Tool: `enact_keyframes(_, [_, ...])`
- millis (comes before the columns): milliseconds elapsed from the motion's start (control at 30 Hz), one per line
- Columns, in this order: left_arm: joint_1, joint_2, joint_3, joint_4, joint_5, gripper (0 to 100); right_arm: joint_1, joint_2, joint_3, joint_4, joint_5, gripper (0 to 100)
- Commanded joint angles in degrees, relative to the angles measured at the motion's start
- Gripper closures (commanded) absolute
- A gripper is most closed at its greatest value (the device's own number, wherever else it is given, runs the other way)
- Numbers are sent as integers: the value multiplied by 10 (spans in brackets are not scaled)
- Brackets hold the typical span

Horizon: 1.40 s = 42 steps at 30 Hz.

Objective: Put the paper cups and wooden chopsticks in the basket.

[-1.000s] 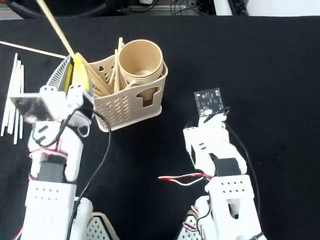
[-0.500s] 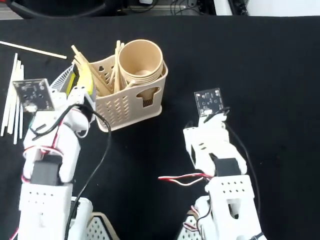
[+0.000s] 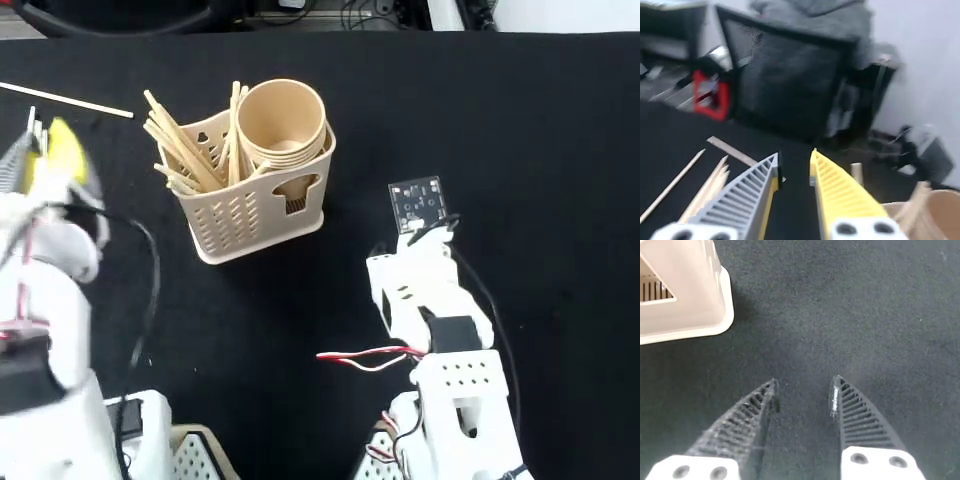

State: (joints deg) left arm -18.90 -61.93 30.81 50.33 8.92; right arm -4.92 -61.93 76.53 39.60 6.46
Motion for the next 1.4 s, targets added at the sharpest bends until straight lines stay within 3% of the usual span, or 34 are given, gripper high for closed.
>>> enact_keyframes(0, [-62, 178, -135, 110, -71, 874, -10, -8, -3, -10, -1, 825])
enact_keyframes(133, [-97, 321, -198, 153, -153, 873, -10, -8, -3, -10, -1, 825])
enact_keyframes(300, [-150, 489, -253, 145, -236, 873, -10, -8, -3, -10, -1, 825])
enact_keyframes(500, [-198, 712, -371, 145, -261, 873, -10, -8, -2, -10, -1, 825])
enact_keyframes(700, [-196, 882, -495, 163, -312, 873, -10, -8, -2, -10, -1, 825])
enact_keyframes(1000, [-199, 1036, -639, 164, -312, 873, -10, -8, -2, -10, -1, 825])
enact_keyframes(1367, [-178, 1089, -705, 235, -315, 907, -10, -8, -2, -10, -1, 825])
